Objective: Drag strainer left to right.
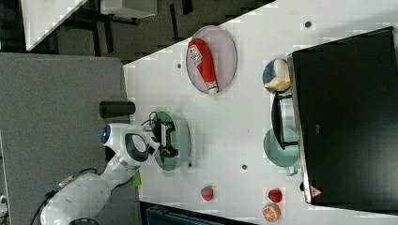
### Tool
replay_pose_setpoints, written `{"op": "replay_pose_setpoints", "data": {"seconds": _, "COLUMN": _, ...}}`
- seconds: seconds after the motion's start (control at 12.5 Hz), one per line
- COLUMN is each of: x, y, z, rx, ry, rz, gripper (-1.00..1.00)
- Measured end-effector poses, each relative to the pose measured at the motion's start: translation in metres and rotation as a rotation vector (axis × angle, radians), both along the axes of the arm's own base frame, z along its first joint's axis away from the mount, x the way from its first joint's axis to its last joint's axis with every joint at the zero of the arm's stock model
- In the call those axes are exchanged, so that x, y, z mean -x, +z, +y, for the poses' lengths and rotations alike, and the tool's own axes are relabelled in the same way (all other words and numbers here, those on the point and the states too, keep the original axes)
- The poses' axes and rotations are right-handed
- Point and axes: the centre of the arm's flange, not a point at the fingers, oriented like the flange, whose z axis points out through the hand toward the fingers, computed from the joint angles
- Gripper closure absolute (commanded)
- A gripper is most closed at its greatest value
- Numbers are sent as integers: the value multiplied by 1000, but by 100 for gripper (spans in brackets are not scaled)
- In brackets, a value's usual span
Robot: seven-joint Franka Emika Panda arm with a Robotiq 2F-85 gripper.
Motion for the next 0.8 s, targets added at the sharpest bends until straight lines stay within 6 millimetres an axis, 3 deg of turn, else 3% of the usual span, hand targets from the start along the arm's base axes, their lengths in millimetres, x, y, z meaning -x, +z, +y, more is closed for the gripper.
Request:
{"op": "replay_pose_setpoints", "data": {"seconds": 0.48, "x": -11, "y": 0, "z": -26, "rx": 7, "ry": -67, "rz": -56, "gripper": -100}}
{"op": "replay_pose_setpoints", "data": {"seconds": 0.8, "x": 7, "y": -9, "z": -35, "rx": 36, "ry": -55, "rz": -33, "gripper": -100}}
